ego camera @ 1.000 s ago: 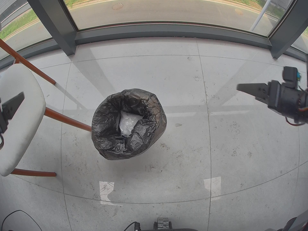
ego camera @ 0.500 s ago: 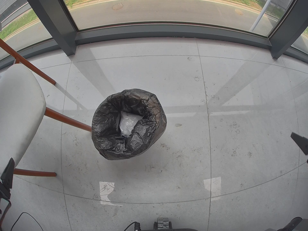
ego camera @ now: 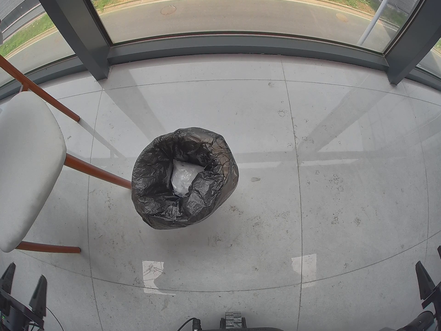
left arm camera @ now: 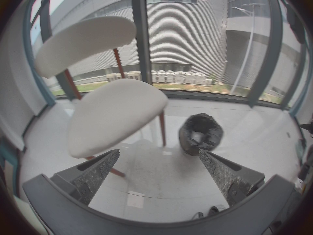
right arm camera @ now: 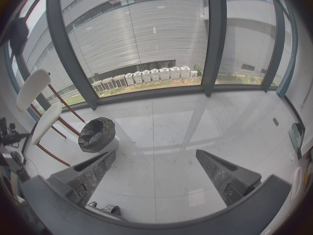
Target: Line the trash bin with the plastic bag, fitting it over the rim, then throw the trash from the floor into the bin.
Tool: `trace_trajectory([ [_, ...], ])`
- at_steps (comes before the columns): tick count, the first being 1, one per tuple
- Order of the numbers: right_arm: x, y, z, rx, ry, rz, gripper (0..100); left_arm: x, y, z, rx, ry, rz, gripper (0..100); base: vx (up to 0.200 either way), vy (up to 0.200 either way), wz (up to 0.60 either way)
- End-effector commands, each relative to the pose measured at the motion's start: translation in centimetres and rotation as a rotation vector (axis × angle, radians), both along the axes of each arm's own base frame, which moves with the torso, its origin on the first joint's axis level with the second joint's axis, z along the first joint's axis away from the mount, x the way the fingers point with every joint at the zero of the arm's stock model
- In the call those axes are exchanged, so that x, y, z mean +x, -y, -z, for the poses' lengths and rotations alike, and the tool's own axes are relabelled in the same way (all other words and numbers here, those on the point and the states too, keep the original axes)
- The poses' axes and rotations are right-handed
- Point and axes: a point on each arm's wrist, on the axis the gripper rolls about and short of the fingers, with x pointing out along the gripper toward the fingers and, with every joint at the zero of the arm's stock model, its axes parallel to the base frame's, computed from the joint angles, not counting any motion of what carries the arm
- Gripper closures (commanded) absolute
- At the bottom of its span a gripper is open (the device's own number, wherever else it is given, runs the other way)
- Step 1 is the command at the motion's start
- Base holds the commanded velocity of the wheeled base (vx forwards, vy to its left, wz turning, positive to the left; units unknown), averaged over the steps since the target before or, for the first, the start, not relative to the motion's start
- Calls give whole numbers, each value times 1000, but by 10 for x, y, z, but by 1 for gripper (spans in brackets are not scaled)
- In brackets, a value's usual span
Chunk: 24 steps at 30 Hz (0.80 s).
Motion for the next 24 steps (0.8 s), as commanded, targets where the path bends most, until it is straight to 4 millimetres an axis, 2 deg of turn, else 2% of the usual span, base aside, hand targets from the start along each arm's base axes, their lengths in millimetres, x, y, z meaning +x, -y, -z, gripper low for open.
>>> trace_trajectory([
  [1,-6,0,26,-52,27,26,0,-3,4,14,38,-43,195,0,0,0,0],
  [4,-6,0,26,-42,27,43,0,-2,4,14,31,-49,163,0,0,0,0],
  [10,-6,1,26,-40,30,48,0,-7,6,15,-11,25,-110,0,0,0,0],
  [15,-6,1,26,-42,30,46,0,-10,6,15,9,88,-48,0,0,0,0],
  [19,-6,1,26,-43,30,46,0,-11,8,16,44,64,46,0,0,0,0],
  [24,-6,1,26,-43,30,46,0,-11,8,16,49,64,40,0,0,0,0],
])
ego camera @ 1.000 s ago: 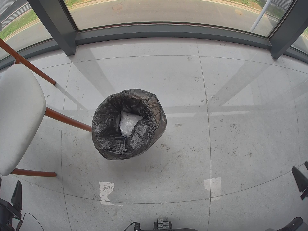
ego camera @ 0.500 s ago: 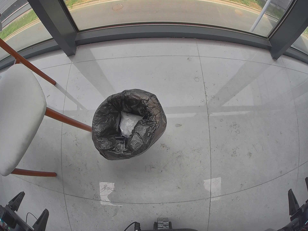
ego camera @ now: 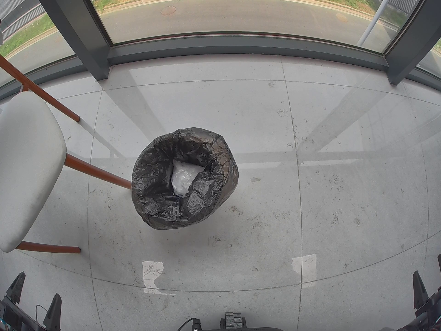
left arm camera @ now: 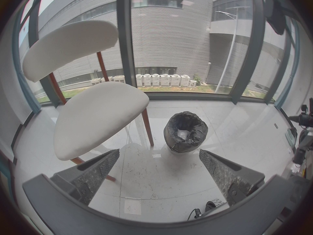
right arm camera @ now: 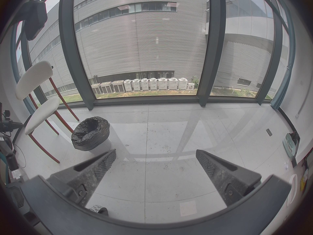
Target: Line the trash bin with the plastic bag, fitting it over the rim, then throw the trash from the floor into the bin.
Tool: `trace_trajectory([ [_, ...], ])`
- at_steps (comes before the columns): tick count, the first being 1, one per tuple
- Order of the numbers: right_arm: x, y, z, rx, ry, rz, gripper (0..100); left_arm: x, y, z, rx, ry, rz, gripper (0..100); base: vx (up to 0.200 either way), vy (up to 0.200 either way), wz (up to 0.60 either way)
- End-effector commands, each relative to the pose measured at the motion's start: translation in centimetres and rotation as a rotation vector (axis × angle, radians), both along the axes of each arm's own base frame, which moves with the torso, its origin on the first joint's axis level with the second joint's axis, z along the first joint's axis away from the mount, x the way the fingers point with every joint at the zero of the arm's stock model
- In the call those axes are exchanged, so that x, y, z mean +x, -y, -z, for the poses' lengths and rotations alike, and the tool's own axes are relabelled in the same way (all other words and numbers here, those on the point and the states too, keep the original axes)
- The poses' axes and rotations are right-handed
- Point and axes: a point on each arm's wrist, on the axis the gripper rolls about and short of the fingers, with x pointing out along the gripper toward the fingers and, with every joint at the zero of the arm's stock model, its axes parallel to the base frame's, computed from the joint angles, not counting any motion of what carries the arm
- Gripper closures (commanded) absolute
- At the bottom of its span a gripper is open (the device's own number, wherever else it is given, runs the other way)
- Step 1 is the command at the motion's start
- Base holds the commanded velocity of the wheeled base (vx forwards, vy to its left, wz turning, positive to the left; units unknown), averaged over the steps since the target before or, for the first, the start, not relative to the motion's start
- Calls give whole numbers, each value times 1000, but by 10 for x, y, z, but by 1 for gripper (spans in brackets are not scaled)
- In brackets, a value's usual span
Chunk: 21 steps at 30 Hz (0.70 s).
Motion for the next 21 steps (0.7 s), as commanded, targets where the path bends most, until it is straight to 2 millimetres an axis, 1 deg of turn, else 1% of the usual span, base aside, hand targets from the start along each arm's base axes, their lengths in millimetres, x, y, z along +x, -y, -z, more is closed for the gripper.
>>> trace_trajectory([
  [1,1,0,4,1,-19,0,0,-1,0,1,-11,10,-12,0,0,0,0],
  [3,2,0,5,1,-21,1,0,-1,-1,1,-13,12,-39,0,0,0,0],
  [5,2,0,5,1,-22,1,0,-1,-5,1,-2,12,-197,0,0,0,0],
  [6,2,0,5,0,-21,1,0,-1,-5,1,-4,17,-234,0,0,0,0],
  [8,2,0,5,0,-22,3,0,0,-6,-1,-16,58,-259,0,0,0,0],
  [12,1,0,5,0,-21,1,0,0,-6,0,-58,48,-279,0,0,0,0],
  [15,1,0,5,0,-21,3,0,0,-5,2,-58,32,-203,0,0,0,0],
  [16,1,0,5,-3,-21,3,0,0,-2,5,-44,2,-81,0,0,0,0],
  [17,1,0,5,-3,-21,1,0,0,-1,6,-14,-16,-24,0,0,0,0],
  [19,1,0,5,-3,-21,0,0,0,-1,7,20,-21,-26,0,0,0,0],
  [21,1,0,5,-3,-21,0,0,0,-1,7,14,-19,-23,0,0,0,0],
])
